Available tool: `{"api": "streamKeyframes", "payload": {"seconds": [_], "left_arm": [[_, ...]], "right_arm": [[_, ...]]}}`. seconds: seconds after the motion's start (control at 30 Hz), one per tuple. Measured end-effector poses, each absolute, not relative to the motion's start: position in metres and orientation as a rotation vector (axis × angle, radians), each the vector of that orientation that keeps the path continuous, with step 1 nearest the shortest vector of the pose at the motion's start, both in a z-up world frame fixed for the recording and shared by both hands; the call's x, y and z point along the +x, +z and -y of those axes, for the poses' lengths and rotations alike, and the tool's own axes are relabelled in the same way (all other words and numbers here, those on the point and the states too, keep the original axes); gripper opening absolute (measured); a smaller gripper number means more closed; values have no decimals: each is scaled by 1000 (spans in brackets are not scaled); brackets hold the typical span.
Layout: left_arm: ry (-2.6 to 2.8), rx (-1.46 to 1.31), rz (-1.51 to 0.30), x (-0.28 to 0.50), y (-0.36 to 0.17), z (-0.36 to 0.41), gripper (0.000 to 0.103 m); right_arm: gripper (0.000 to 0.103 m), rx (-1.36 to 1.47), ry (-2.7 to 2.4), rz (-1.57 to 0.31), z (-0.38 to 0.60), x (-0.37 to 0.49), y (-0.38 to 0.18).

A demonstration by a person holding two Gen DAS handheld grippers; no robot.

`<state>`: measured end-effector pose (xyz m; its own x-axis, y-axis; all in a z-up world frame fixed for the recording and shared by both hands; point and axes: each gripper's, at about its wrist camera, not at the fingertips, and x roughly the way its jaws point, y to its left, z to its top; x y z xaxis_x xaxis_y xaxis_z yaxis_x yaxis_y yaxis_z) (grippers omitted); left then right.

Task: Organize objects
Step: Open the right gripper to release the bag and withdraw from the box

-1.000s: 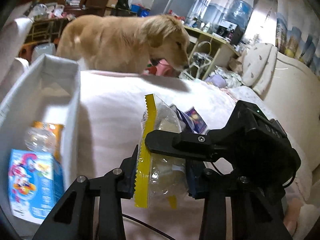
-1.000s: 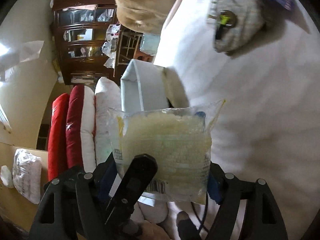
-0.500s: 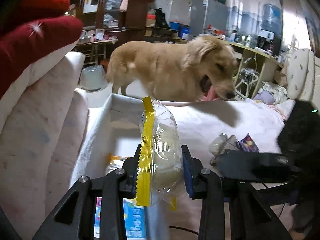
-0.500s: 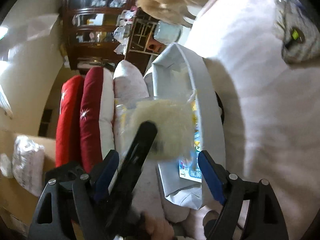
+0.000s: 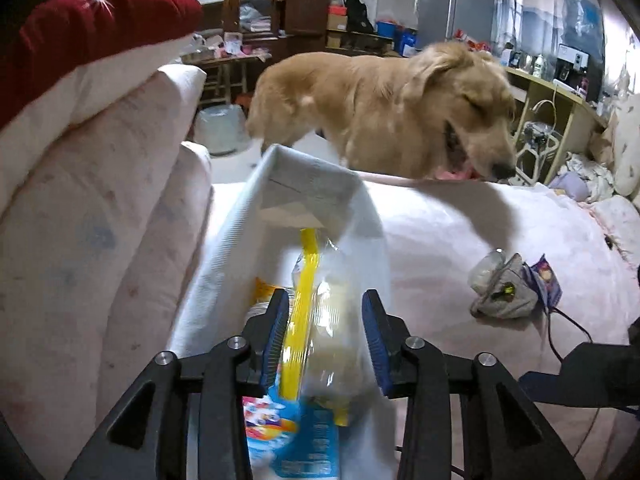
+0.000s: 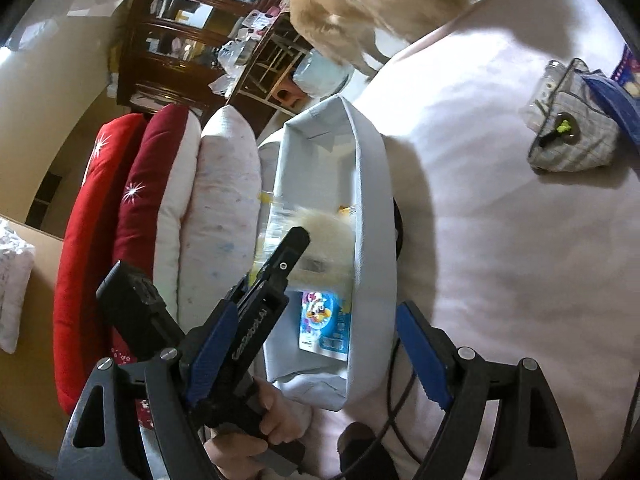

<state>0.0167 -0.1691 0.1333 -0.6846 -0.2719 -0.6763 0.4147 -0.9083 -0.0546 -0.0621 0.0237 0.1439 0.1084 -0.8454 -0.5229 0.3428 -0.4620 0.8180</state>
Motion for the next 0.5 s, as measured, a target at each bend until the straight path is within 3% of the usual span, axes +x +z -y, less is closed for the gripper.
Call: {"api": "streamKeyframes", "payload": {"seconds": [0.07, 0.5], "left_arm": [[-2558, 983, -304, 18, 135, 170, 50], [-2731, 961, -331, 19, 152, 132, 53]], "right_arm": [[82, 1410, -1563, 529, -26, -64, 145], [82, 1413, -1741, 422, -60, -71, 142]]}}
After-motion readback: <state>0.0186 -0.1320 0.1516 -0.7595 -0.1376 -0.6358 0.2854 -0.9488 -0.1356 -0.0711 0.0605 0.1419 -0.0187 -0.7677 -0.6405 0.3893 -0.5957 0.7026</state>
